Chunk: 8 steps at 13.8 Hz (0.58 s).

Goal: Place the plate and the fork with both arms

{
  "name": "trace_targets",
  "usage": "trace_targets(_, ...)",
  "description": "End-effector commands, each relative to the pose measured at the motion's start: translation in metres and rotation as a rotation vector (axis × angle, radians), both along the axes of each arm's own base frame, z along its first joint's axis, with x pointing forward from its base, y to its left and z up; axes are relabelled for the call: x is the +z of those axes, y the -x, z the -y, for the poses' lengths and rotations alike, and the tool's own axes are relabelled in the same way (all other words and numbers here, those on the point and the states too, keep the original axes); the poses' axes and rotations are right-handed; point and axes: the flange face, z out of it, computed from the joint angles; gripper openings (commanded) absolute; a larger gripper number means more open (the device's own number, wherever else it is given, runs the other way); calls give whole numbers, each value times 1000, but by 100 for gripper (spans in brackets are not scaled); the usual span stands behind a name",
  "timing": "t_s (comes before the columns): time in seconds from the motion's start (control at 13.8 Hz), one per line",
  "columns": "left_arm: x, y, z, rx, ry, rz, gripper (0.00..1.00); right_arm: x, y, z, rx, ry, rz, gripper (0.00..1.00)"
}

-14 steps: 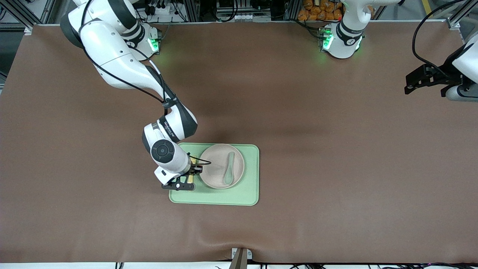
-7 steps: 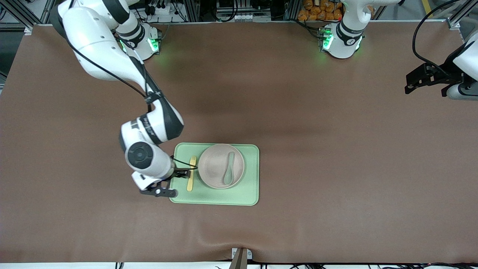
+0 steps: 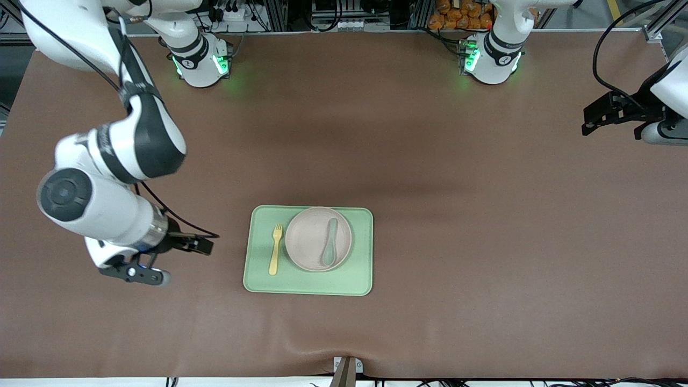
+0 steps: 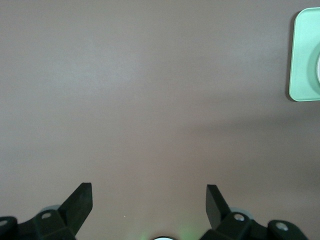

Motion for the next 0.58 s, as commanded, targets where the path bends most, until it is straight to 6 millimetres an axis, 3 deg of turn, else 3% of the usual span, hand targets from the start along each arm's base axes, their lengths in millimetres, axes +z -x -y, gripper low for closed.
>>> trace_targets(0.0,5,2,-3,3,-3,10,100,42,23,22,1,0,-39,100)
trace_targets(0.14,6,2,-3,3,-6,12,100,77,35,30,94,14,-4,100)
trace_targets(0.36,3,0,0,1,-8,6,100,135,65,81,163,-2,0,100)
trace_targets(0.51,3,0,-1,1,-8,6,100,152,92,98,139,-2,3,100)
